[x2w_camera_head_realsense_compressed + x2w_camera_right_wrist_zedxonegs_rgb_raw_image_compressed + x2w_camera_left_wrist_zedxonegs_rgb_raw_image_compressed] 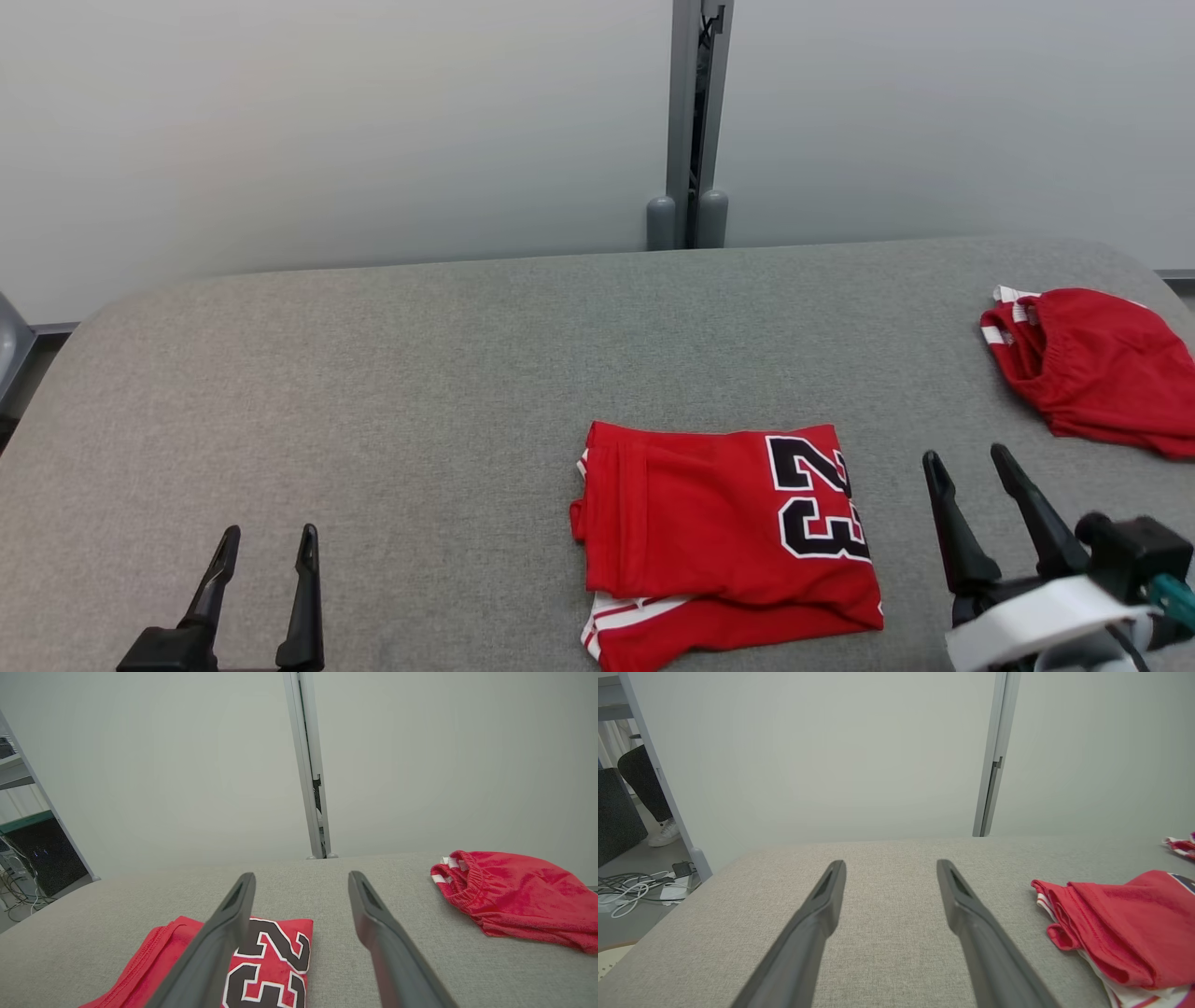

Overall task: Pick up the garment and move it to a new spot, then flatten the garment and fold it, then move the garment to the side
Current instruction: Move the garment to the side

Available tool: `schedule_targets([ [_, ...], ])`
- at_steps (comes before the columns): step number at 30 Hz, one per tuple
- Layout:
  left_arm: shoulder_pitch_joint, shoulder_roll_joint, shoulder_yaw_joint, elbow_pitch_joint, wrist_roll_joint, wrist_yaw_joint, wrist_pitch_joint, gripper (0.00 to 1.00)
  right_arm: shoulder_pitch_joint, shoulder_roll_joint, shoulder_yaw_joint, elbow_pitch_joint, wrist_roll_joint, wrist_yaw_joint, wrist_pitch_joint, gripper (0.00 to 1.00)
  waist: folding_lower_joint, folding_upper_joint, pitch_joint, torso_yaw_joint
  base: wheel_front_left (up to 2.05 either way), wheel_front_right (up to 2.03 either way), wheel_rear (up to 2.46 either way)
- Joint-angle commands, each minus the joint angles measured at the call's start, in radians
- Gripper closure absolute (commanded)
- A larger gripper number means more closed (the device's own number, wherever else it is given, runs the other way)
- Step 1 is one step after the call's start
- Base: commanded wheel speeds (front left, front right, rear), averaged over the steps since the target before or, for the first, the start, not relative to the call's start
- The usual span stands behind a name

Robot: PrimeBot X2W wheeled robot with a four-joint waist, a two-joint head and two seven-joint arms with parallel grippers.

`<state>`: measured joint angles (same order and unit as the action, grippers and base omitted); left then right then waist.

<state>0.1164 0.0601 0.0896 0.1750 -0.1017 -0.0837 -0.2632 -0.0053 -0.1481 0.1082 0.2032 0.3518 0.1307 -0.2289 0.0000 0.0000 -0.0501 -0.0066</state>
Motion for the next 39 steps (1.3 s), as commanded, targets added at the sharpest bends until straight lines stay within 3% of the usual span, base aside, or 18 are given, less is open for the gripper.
schedule_targets([
  [1,-0.009,0.005,-0.004,-0.004,-0.004,0.006,-0.002,0.0,-0.031,-0.014,0.008,0.01,0.003,0.0,0.009,0.0,0.0,0.0,0.005,0.007,0.0,0.0,0.0],
  [13,-0.058,-0.001,-0.059,0.01,-0.011,0.012,-0.002,0.0,-0.218,-0.024,0.049,0.285,0.033,0.0,0.113,0.0,0.0,0.0,0.056,0.078,0.0,0.0,0.0],
  [34,-0.132,0.0,-0.084,0.031,-0.016,0.01,-0.002,0.0,-0.369,0.024,0.151,0.728,0.113,0.0,0.091,0.0,0.0,0.0,0.131,0.129,0.0,0.0,0.0],
  [35,-0.131,0.0,-0.083,0.031,-0.017,0.01,-0.002,0.0,-0.371,0.03,0.158,0.743,0.122,0.0,0.092,0.14,0.0,0.0,0.132,0.129,0.0,0.0,0.0],
  [36,-0.131,0.001,-0.081,0.032,-0.017,0.01,-0.002,0.0,-0.374,0.035,0.166,0.752,0.131,0.0,0.091,0.62,0.0,0.0,0.132,0.129,0.0,0.0,0.0],
  [37,-0.13,0.001,-0.078,0.032,-0.018,0.011,-0.002,0.0,-0.375,0.041,0.178,0.755,0.14,0.0,0.09,1.0,0.0,0.0,0.131,0.128,0.0,0.0,0.0],
  [39,-0.126,0.001,-0.073,0.031,-0.02,0.015,-0.002,0.0,-0.379,0.041,0.198,0.759,0.154,0.0,0.082,1.0,0.0,0.0,0.13,0.122,0.0,0.0,0.0],
])
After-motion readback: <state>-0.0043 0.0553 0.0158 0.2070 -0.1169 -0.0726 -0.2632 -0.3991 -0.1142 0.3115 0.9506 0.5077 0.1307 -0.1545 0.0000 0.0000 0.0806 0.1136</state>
